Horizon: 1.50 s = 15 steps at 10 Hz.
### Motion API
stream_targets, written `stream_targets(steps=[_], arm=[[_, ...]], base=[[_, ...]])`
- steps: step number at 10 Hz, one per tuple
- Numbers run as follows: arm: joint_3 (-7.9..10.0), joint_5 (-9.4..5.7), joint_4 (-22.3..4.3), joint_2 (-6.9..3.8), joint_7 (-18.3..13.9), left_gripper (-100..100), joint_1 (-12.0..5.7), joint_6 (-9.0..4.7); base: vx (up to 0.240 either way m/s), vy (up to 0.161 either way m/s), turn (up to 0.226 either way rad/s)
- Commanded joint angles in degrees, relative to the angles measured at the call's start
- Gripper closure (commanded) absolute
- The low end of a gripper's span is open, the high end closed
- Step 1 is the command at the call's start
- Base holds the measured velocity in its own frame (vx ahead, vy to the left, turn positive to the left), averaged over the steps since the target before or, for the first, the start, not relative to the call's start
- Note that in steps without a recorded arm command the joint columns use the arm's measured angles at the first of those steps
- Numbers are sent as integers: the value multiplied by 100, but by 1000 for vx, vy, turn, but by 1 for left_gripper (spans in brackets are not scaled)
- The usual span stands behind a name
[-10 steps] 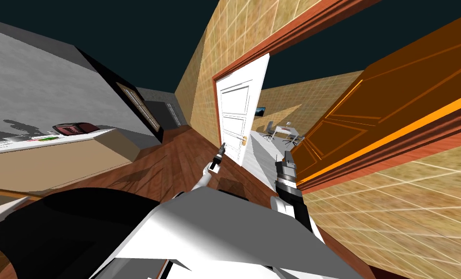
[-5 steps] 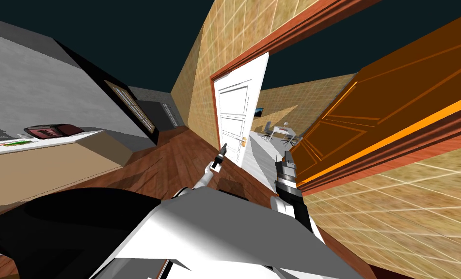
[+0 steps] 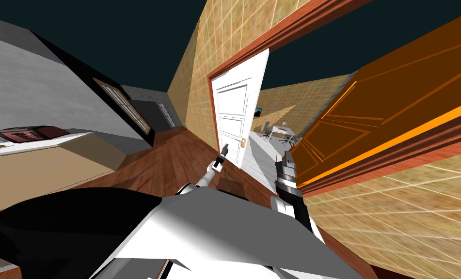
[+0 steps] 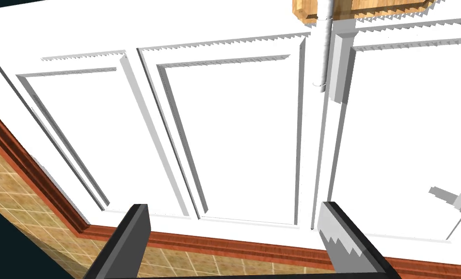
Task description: Push the door open
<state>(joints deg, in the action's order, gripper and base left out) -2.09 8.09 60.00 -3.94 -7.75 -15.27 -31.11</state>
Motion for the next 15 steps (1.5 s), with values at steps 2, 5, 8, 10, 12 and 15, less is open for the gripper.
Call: stream_targets(steps=[2,5,8,10,12,15], arm=[[-12,42,-369,39,-57,-100,-213,23],[-23,86,-758,101,-113,-100,-445,56],[-34,129,-1139,167,-167,-100,-672,88],[-44,166,-1471,242,-214,-100,-870,117],[-50,191,-1689,292,-245,-100,-1000,135],[-61,232,-2056,395,-297,-100,-1219,167]], base=[[101,41,-64],[82,35,-54],[87,43,-53],[114,46,-74],[83,35,-36],[72,39,-48]])
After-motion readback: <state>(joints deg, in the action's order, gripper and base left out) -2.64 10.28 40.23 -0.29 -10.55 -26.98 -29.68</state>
